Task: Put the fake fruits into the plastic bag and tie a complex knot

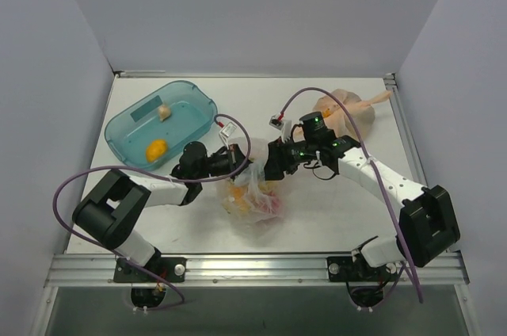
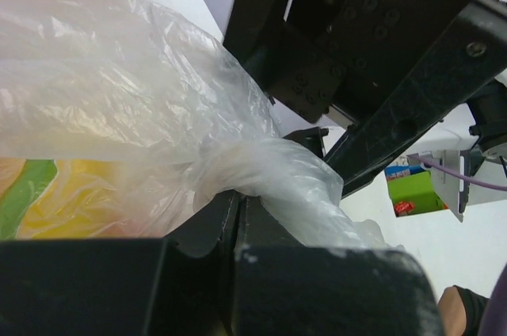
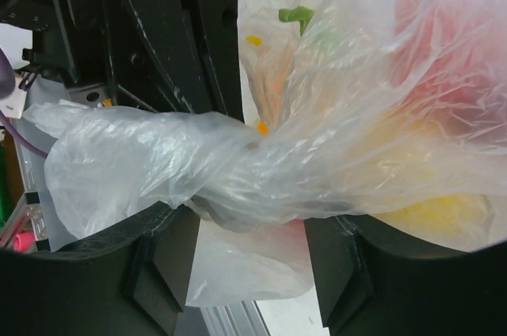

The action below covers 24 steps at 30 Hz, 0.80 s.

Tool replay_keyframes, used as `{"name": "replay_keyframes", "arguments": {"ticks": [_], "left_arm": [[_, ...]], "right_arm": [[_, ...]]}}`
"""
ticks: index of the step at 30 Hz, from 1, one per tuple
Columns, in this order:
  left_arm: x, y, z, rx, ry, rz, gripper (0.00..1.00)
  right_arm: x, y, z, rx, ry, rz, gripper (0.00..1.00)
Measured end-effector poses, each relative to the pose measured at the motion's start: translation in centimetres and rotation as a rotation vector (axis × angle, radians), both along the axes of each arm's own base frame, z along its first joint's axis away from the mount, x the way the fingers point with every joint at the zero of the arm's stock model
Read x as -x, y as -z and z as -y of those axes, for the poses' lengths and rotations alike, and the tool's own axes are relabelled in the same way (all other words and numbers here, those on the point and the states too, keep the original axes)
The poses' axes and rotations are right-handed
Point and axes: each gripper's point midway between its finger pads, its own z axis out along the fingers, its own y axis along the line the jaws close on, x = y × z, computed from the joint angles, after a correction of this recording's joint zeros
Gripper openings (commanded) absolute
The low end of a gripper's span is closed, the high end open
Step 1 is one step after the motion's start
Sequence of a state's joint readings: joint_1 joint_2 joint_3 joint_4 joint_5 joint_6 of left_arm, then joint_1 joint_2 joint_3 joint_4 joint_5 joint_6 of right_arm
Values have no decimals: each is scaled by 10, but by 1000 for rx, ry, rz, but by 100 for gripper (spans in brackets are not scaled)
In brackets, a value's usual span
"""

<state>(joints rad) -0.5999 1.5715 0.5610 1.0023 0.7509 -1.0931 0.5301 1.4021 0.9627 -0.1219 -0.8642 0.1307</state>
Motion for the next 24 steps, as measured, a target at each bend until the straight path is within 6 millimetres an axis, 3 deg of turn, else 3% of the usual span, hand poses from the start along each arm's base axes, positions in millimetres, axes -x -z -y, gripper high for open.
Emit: {"name": "replay_keyframes", "arguments": {"ticks": [8, 17, 24], "left_arm": [[8, -5, 2, 27, 24, 5, 0], [8, -17, 3, 80, 31, 53, 0], [5, -17, 3, 92, 28, 66, 0]], "right_arm": [[-6, -9, -15, -69, 22, -62, 66], [-10, -32, -35, -171, 47, -119, 68], [-16, -35, -43, -216, 70, -167, 68]]}}
